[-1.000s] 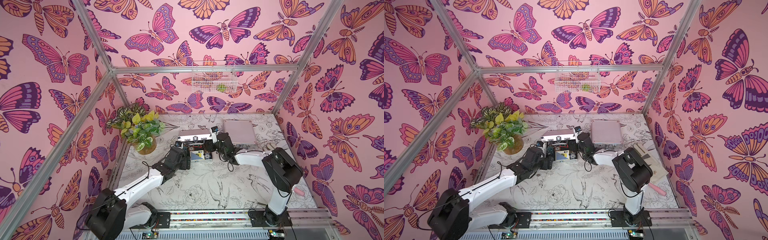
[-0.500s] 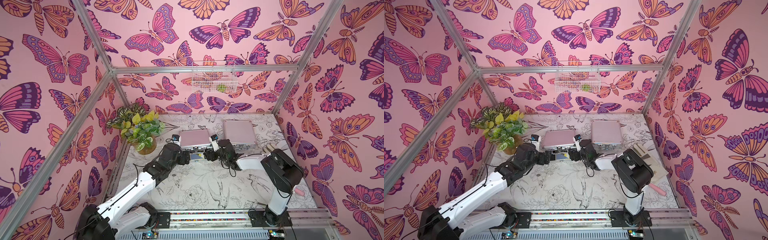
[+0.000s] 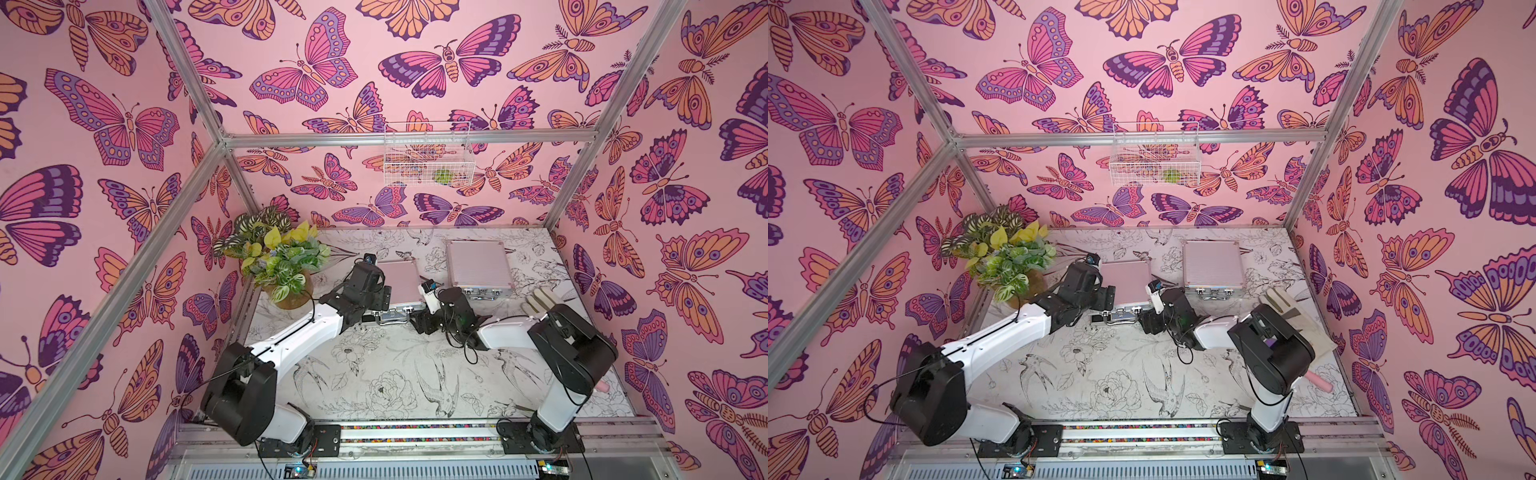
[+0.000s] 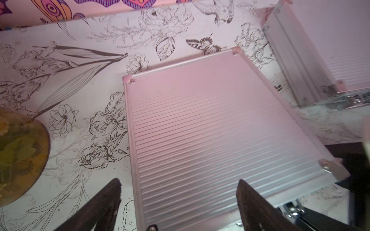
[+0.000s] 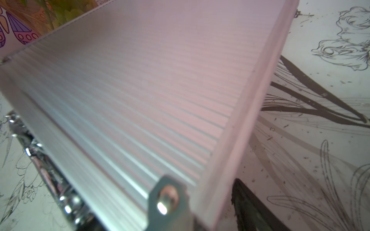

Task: Close the poker set cases
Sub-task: Close the lid of the poker set case.

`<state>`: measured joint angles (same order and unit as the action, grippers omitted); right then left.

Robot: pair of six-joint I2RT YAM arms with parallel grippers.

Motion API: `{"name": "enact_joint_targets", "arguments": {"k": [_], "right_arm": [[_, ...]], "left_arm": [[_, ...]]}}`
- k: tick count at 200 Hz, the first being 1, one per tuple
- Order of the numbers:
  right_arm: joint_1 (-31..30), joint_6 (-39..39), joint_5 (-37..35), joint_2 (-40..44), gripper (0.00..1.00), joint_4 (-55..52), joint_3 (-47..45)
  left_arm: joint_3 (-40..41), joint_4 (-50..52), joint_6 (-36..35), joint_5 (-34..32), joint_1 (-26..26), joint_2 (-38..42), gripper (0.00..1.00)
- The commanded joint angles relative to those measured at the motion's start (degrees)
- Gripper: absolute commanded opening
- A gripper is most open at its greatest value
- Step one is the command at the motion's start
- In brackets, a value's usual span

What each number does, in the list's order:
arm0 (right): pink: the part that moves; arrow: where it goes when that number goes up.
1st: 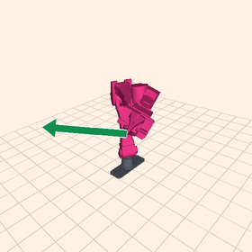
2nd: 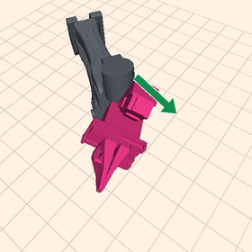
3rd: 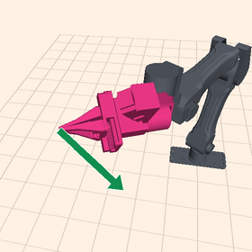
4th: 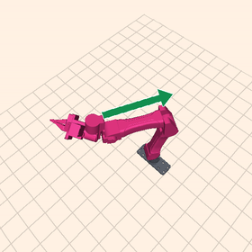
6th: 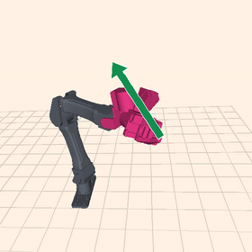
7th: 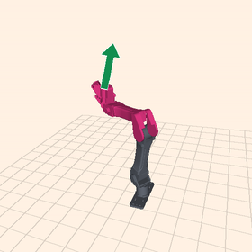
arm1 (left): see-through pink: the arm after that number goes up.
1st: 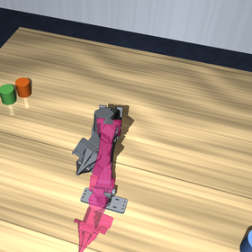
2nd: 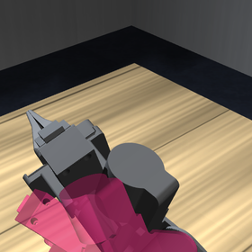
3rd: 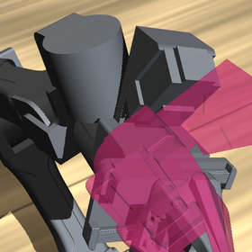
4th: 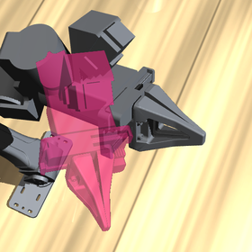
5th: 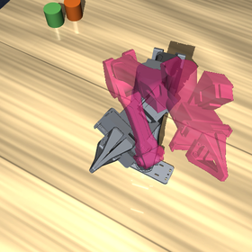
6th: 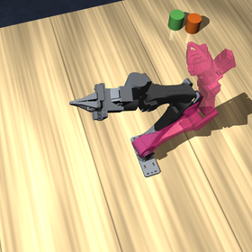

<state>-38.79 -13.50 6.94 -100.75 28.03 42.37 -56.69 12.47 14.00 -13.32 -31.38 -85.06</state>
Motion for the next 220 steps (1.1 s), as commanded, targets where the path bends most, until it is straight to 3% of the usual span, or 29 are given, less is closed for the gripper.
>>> {"name": "enact_joint_targets", "arguments": {"k": [1, 108, 157, 220], "right_arm": [[-0.43, 0.13, 0.09, 1.47, 0.79, 0.29, -0.08], [-0.99, 1.78, -2.86, 4.93, 0.81, -8.00, -2.28], [-1.29, 2.27, -0.99, 7.54, 0.80, -10.63, -3.39], [-4.47, 0.64, 4.46, 5.96, 0.67, -12.63, -0.94]], "left_arm": [[-1.62, -0.61, -0.26, 0.65, 1.05, -3.26, 0.90], [-3.92, -1.56, 0.34, 2.32, 2.28, -15.66, 0.89], [-2.70, -2.96, 1.67, 3.96, 2.55, -19.12, 0.88], [0.07, -5.07, 3.05, 5.27, 2.61, -18.80, 0.88]]}}
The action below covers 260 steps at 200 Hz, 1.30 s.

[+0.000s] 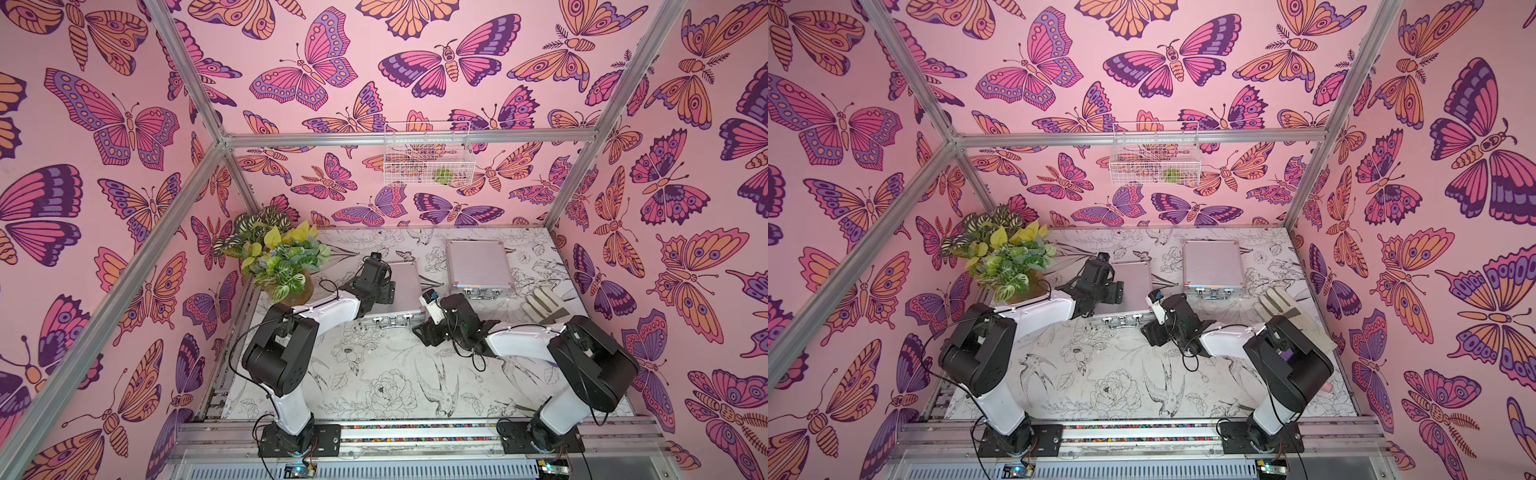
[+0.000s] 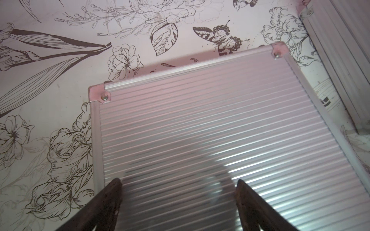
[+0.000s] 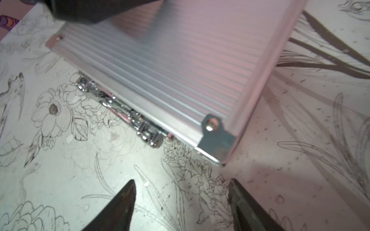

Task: Close the poker set cases
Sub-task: Close the lid of the poker set case, then fasten the fastener on the poker set case.

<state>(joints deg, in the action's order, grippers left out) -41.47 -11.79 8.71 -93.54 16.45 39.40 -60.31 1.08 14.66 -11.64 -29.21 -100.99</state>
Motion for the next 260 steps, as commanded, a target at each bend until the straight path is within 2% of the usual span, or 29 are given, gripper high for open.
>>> {"name": "enact_joint_targets", "arguments": {"k": [1, 26, 42, 111, 134, 195, 214, 231, 260], "right_arm": [[-1.91, -1.27, 2.66, -1.36, 0.67, -0.93, 2.06], [-3.62, -6.90, 0.54, -4.14, 0.57, 6.80, 1.94], [-5.12, -9.14, -4.03, -5.34, 0.55, 11.13, 1.82], [-6.58, -14.15, -15.00, -8.01, 0.40, 17.79, 2.40], [-6.63, -14.82, -15.77, -8.65, 0.36, 17.74, 2.95], [-7.00, -18.78, -17.10, -11.27, 0.18, 21.51, 2.53], [-7.13, -18.92, -17.43, -11.44, 0.11, 22.40, 2.54], [-7.13, -18.17, -17.64, -10.78, 0.00, 22.18, 2.46], [-7.13, -16.26, -16.52, -8.73, 0.00, 20.37, 2.57]], "left_arm": [[3.71, 6.31, 2.44, 3.62, 0.46, -2.88, 0.88], [4.04, 5.95, 2.71, 3.95, 0.43, -2.65, 0.87], [4.39, 5.82, 3.09, 3.99, 0.46, -2.30, 0.87], [5.47, 5.43, 3.42, 4.26, 0.42, 0.19, 0.87], [5.41, 5.49, 3.47, 4.34, 0.47, 0.41, 0.87], [5.05, 5.49, 3.81, 4.70, 0.43, 0.64, 0.86], [4.99, 5.59, 3.55, 4.78, 0.43, 0.80, 0.86], [4.94, 5.55, 3.29, 4.78, 0.46, 1.23, 0.86], [4.86, 5.77, 2.89, 4.70, 0.41, 2.28, 0.86]]}}
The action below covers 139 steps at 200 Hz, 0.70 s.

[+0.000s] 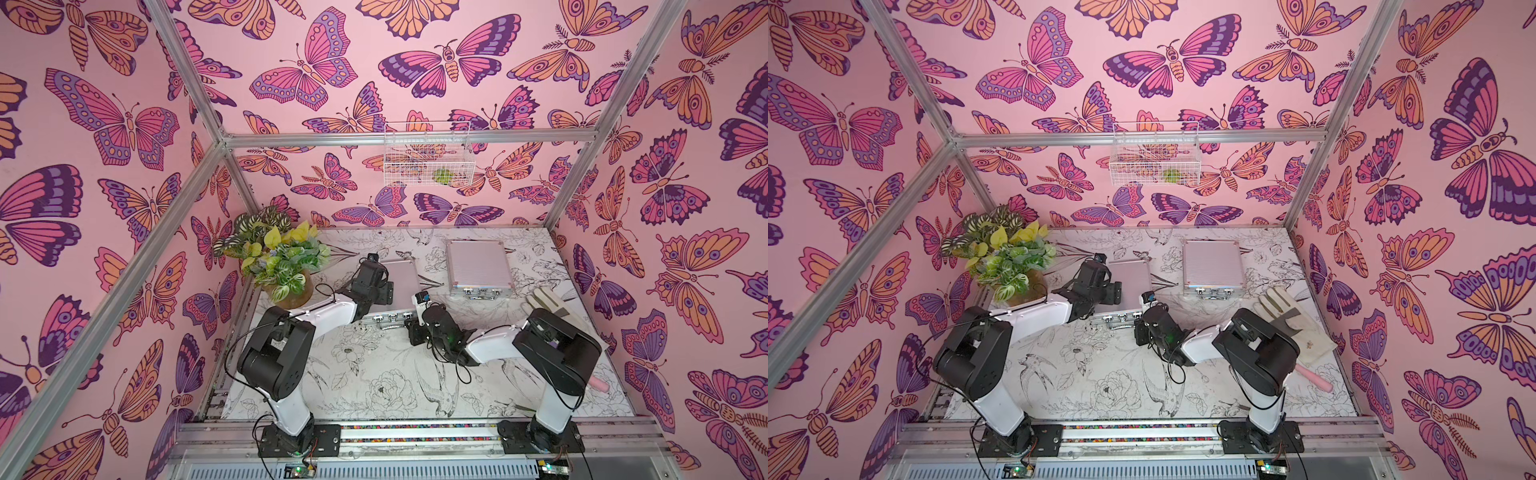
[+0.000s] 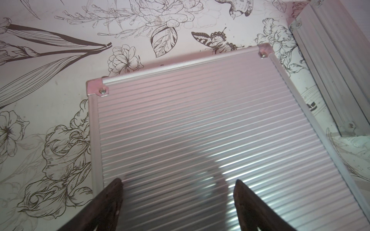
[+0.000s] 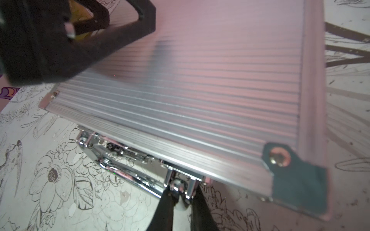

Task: Close the poker set cases
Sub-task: Fasten the fastener on the poker set case.

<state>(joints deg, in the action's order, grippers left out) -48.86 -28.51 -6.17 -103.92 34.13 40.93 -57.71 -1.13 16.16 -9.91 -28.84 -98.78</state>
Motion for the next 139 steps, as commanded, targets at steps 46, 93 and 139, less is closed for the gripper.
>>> {"name": "enact_joint_targets", "arguments": {"k": [46, 93, 139], "right_arm": [[-0.29, 1.83, 2.61, 4.19, 0.00, 1.46, 1.00], [-0.44, 1.33, 6.05, 5.97, 0.00, 0.46, 2.05], [-0.62, 1.17, 7.54, 6.80, 0.00, -1.57, 2.58]], "left_arm": [[0.88, 9.91, 0.50, 3.06, 0.02, 0.98, 0.87], [0.11, 10.81, 0.10, 2.97, 0.03, 1.54, 0.87], [0.04, 11.18, 0.10, 2.88, 0.08, 1.62, 0.87]]}}
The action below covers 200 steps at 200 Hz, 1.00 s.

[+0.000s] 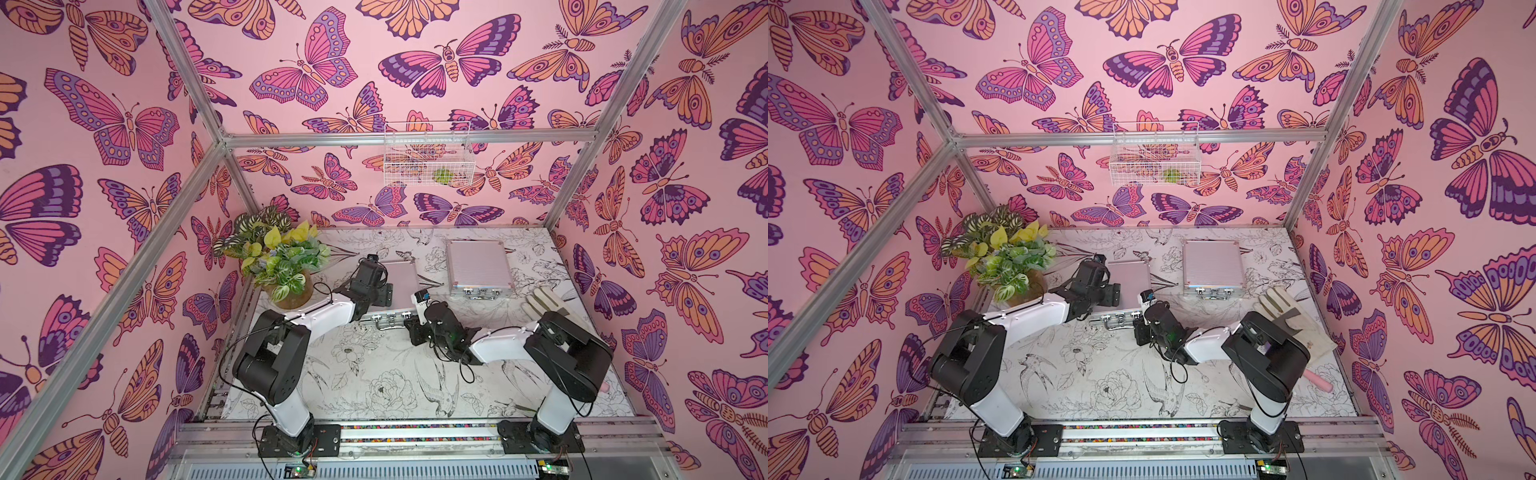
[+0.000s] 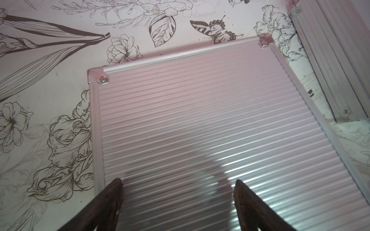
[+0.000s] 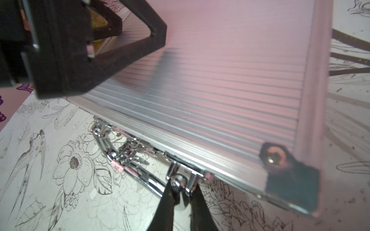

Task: Close the poker set cases
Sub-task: Fasten the fastener on the poker set case.

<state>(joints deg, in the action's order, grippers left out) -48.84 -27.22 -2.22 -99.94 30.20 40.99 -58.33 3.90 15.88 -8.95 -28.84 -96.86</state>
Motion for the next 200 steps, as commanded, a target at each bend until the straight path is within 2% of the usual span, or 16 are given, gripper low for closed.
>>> {"name": "enact_joint_targets", "arguments": {"k": [1, 96, 137, 200], "right_arm": [[-0.69, -0.20, 3.60, 2.78, 0.00, 2.34, 2.51], [-1.78, -1.63, 2.57, -2.68, 0.00, -0.69, 1.28], [-1.79, 0.28, 1.19, -1.76, 0.12, -4.53, 0.72], [-2.35, 11.98, -2.16, 7.31, 0.38, -14.04, -1.84]], "left_arm": [[0.61, 6.18, 0.38, 1.92, 0.05, -0.24, 0.87], [1.11, 6.21, 0.91, 2.67, 0.03, -2.41, 0.87], [1.55, 6.03, 1.08, 2.45, 0.00, -3.69, 0.86], [4.39, 2.45, 2.87, 4.94, 0.19, -6.30, 0.86]]}}
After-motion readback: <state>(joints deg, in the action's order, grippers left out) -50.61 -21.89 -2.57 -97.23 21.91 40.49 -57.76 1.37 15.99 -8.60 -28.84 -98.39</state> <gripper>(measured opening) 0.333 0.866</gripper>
